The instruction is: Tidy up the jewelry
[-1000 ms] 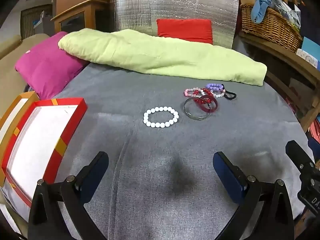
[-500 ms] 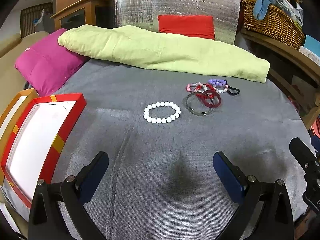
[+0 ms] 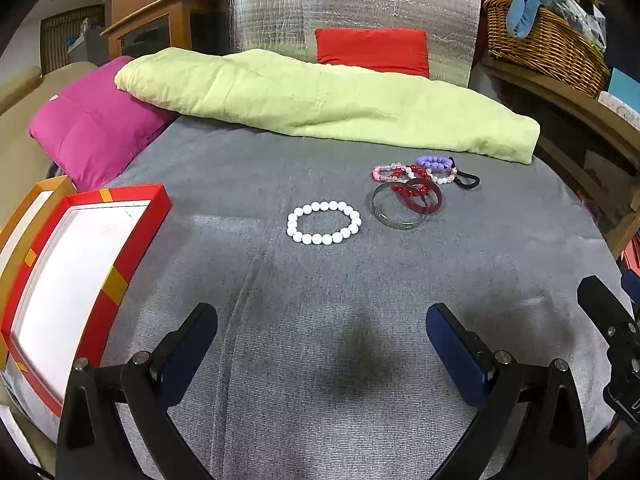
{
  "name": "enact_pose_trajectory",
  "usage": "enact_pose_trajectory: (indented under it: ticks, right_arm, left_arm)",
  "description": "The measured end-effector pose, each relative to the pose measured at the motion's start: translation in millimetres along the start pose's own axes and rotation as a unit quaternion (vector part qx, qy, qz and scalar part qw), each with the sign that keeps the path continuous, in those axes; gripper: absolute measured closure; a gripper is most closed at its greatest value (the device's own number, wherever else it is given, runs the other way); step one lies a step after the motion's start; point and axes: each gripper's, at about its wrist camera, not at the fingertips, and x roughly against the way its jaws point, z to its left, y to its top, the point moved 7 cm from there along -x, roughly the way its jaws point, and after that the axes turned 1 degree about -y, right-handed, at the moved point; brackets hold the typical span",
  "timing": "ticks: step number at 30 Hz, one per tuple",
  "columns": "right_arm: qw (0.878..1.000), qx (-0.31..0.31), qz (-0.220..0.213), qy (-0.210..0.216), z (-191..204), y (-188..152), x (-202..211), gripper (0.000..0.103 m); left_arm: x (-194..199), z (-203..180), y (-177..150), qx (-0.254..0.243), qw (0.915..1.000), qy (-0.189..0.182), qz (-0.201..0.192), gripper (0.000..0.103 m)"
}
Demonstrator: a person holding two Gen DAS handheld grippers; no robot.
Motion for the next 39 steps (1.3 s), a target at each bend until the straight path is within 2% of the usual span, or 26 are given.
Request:
enact_pose_trajectory:
  ticks: [27, 39]
  right_arm:
    - [1.000, 0.001, 0.007, 0.001, 0.2, -0.9, -3.1, 0.000]
    - [1.000, -0.014, 0.018, 0.020, -0.6, -4.3, -8.4, 0.000]
  left_arm:
    - [-1.2, -1.5, -0.6, -0.001, 1.0000, -0.001, -0.002, 0.000]
    - [-6.8, 7.0, -1.4, 0.010, 0.9999, -0.001, 0.000, 0.000]
